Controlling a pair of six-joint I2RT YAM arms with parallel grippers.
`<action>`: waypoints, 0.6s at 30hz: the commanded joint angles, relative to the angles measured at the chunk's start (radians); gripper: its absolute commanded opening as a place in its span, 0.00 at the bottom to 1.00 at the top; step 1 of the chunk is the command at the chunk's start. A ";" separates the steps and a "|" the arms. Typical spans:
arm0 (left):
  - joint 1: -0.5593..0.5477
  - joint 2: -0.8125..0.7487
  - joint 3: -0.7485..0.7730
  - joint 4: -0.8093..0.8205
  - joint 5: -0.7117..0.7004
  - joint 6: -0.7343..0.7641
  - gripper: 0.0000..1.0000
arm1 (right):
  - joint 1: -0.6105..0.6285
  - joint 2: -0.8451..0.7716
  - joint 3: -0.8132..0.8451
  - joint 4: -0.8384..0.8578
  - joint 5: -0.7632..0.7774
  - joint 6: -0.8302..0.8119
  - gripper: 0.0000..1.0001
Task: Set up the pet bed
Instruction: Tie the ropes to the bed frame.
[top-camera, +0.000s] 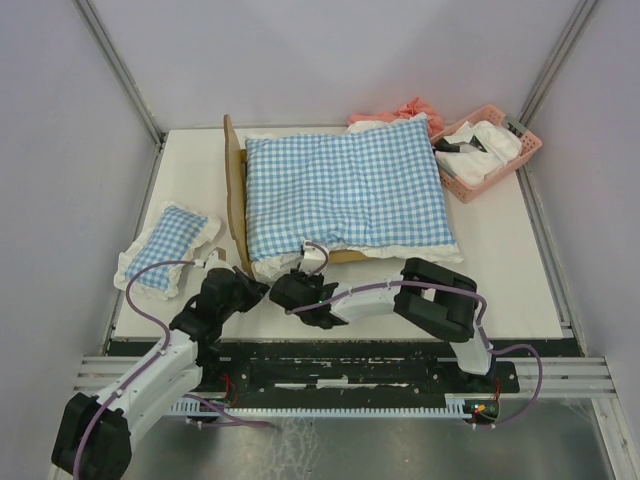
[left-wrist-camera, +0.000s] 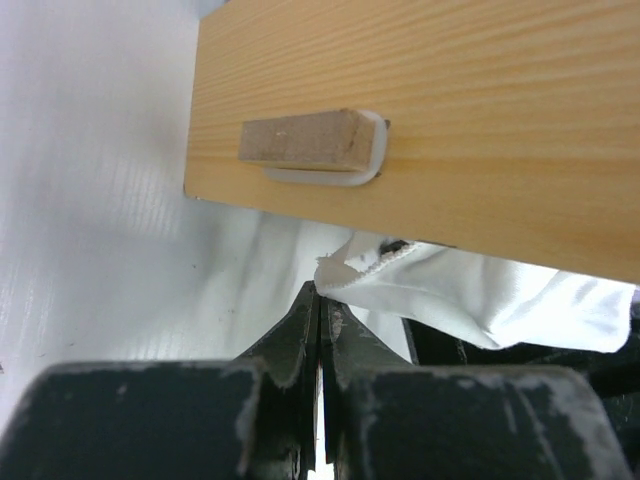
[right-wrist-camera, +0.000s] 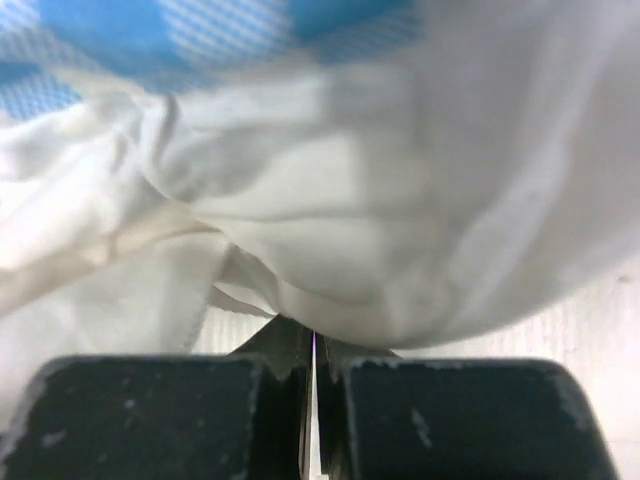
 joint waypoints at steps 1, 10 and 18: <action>-0.001 0.015 0.028 0.004 -0.025 0.039 0.03 | -0.002 -0.073 -0.234 0.575 -0.041 -0.547 0.02; -0.002 0.024 0.011 0.011 0.011 0.032 0.03 | -0.005 -0.062 -0.392 1.151 -0.256 -1.111 0.02; -0.001 -0.035 -0.026 -0.018 0.096 0.010 0.03 | -0.005 -0.092 -0.440 1.260 -0.290 -1.445 0.02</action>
